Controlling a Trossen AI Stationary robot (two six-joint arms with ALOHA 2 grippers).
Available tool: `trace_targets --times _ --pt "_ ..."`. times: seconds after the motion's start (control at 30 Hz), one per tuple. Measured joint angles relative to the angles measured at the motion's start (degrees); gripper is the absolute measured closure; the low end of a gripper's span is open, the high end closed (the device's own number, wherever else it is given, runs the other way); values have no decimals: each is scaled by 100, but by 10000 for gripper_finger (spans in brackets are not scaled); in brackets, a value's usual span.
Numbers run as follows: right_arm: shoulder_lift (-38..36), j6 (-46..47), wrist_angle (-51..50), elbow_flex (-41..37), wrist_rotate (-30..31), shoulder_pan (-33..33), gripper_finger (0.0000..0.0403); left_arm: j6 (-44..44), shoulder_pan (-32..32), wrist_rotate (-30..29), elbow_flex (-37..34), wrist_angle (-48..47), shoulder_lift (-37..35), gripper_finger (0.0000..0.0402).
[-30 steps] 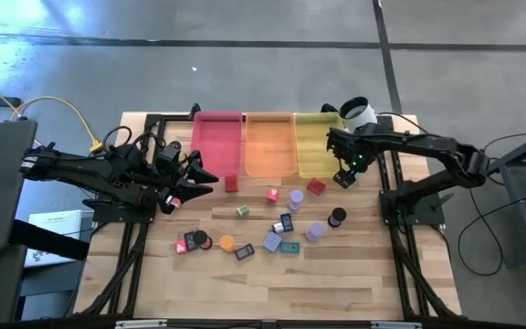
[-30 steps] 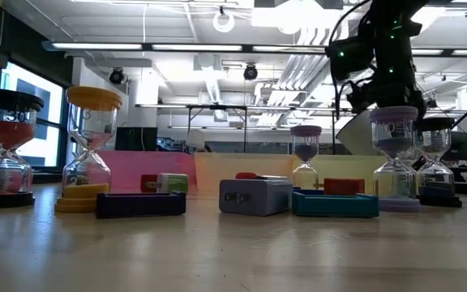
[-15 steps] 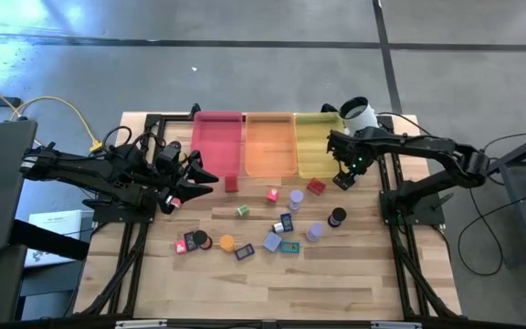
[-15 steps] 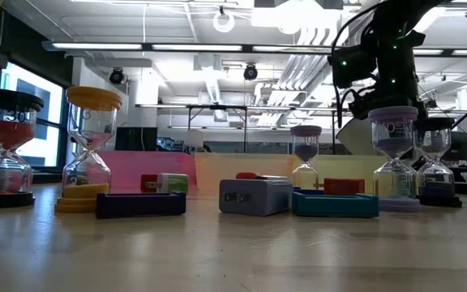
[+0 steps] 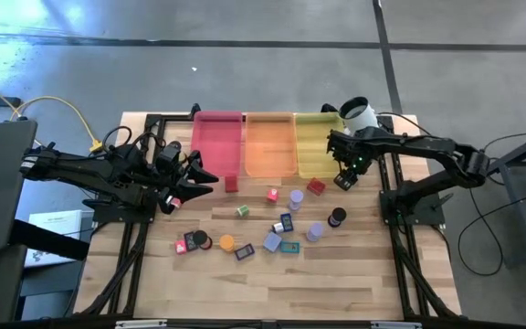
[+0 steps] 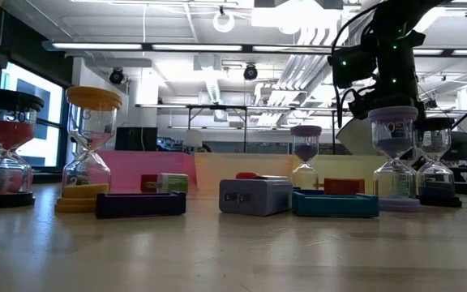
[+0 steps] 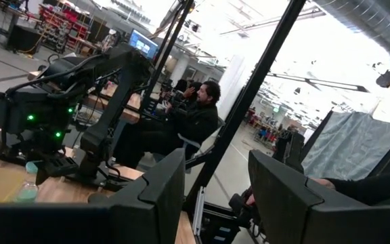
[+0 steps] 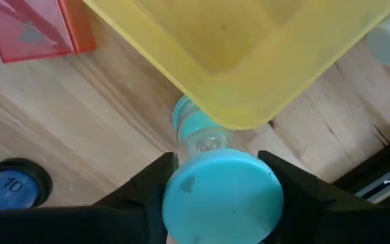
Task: Pick & Place Office items
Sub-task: Put the blue hourglass into the yellow bin
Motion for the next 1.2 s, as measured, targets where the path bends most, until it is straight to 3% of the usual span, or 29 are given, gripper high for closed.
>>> trace_targets --times 0.23,0.6,0.93,1.2 --pt "-2 47 -168 0 78 1 221 0 0 0 0 -26 0 243" --pt "-55 297 -1678 397 60 371 221 0 73 -5 0 -23 0 243" --pt "-96 479 -2719 2017 383 743 221 -2 268 -17 0 -21 0 243" --pt "136 254 -2747 3336 601 717 221 -2 273 -15 0 -20 0 243"
